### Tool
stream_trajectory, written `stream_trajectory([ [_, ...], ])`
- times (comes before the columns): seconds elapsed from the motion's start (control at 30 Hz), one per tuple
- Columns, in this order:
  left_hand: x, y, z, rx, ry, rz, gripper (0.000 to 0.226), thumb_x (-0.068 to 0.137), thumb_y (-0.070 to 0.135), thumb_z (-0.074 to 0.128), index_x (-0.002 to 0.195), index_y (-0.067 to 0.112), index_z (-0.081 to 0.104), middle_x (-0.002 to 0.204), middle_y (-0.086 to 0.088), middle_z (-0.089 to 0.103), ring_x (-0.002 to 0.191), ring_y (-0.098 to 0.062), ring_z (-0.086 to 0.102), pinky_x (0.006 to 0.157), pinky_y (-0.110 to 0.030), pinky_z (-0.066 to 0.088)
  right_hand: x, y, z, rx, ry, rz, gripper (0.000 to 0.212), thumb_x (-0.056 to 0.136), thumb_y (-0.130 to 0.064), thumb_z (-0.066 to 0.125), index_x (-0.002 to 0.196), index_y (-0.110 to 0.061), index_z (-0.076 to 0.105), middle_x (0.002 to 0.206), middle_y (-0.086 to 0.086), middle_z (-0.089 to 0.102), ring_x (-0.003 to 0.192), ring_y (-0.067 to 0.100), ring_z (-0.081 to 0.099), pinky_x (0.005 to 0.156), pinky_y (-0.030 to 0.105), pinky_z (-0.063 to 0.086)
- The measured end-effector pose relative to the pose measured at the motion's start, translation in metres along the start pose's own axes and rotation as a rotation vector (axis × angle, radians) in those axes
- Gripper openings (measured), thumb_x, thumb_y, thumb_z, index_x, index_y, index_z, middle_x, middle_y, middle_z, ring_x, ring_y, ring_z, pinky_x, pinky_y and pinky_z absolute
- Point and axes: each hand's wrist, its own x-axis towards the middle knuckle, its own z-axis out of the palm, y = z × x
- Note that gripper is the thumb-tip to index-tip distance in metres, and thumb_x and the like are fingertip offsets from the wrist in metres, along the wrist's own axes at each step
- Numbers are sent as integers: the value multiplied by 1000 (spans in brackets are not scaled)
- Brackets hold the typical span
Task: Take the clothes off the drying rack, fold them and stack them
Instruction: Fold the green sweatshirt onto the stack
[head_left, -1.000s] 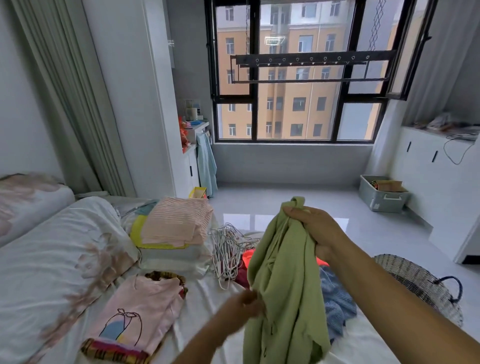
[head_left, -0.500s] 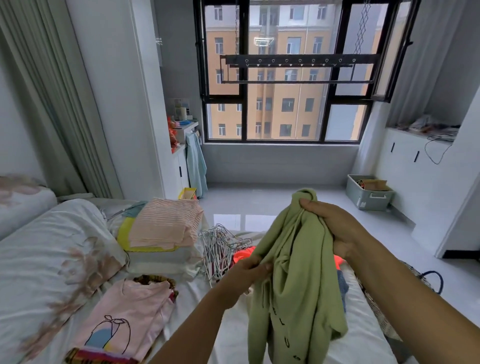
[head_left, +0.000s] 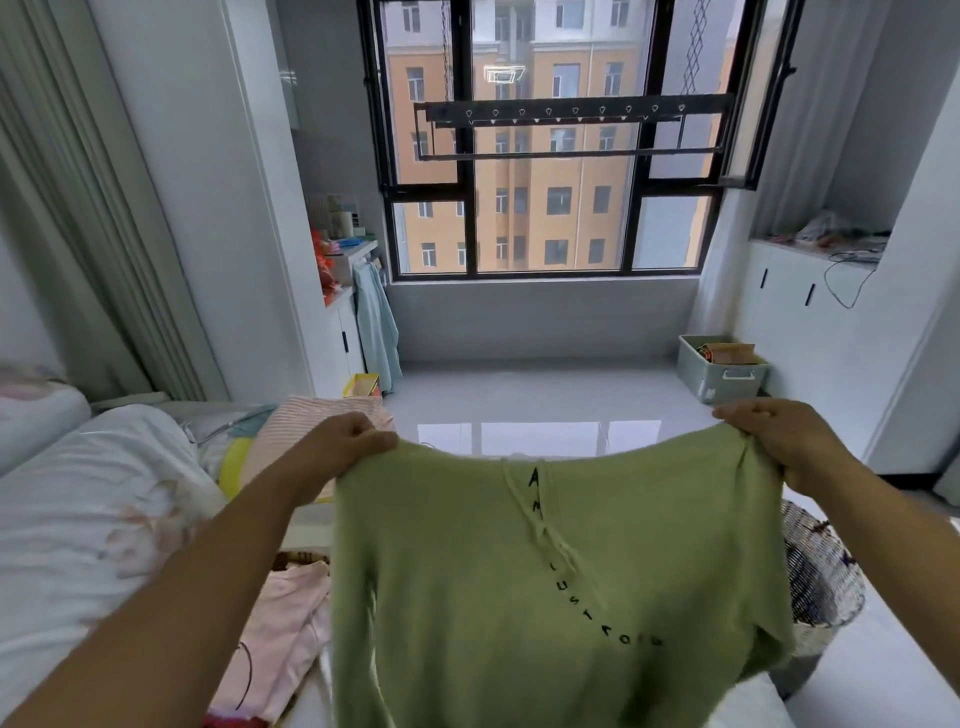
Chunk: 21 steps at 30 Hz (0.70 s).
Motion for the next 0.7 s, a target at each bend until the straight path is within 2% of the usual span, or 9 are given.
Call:
stream_trajectory([
  [0.07, 2, 7, -2, 58, -20, 1, 30, 85, 31, 65, 72, 15, 44, 68, -1, 38, 64, -13, 34, 56, -28, 24, 1, 6, 5, -30, -24, -5, 13, 88, -10, 61, 77, -16, 64, 104, 11, 60, 92, 25, 52, 80, 34, 41],
  [0.17, -1, 12, -3, 180, -83, -66, 34, 90, 36, 58, 66, 17, 43, 66, -1, 43, 66, -14, 38, 60, -29, 27, 9, 21, 11, -74, -67, -37, 15, 88, -11, 61, 76, -18, 67, 109, 11, 63, 98, 24, 52, 84, 33, 39],
  [0.27, -3, 12, -6, 378, -75, -165, 32, 94, 41, 49, 82, 12, 57, 88, -11, 58, 82, -19, 48, 74, -30, 35, 15, 27, 16, -82, -82, -86, 14, 88, -15, 61, 78, -22, 67, 112, 11, 65, 101, 24, 55, 87, 35, 42],
  [0.37, -8, 10, -9, 649, -147, -284, 41, 94, 42, 47, 93, 6, 66, 92, -8, 59, 84, -20, 50, 71, -28, 35, 21, 25, 21, -123, -125, -128, 9, 90, -19, 59, 86, -22, 67, 115, 10, 63, 107, 26, 55, 92, 39, 43],
  [0.47, -9, 2, -9, 488, -134, -268, 31, 89, 37, 58, 78, 8, 60, 78, -9, 51, 73, -19, 44, 63, -29, 31, 21, 26, 22, -302, -197, -136, 16, 92, -18, 56, 98, -9, 68, 118, 12, 61, 100, 23, 53, 84, 31, 39],
  [0.57, -7, -7, -2, 165, -71, -219, 29, 83, 27, 68, 65, 14, 50, 65, -3, 43, 63, -15, 36, 55, -28, 26, 14, 36, 19, -815, -428, 0, 45, 91, -42, 55, 108, -2, 67, 116, 13, 61, 95, 21, 53, 81, 26, 36],
  [0.63, -9, -4, 4, 62, -66, -194, 30, 79, 21, 72, 61, 16, 49, 63, -1, 44, 60, -14, 36, 54, -27, 27, 9, 47, 19, -1083, -550, 76, 57, 87, -54, 53, 108, -3, 67, 115, 12, 63, 95, 21, 56, 77, 23, 35],
  [0.7, -12, 1, 7, 24, -85, -179, 28, 78, 16, 73, 62, 15, 51, 64, -1, 47, 61, -14, 39, 56, -27, 31, 9, 54, 16, -1091, -552, 56, 52, 86, -51, 57, 108, -5, 68, 114, 10, 64, 95, 19, 55, 76, 22, 34],
])
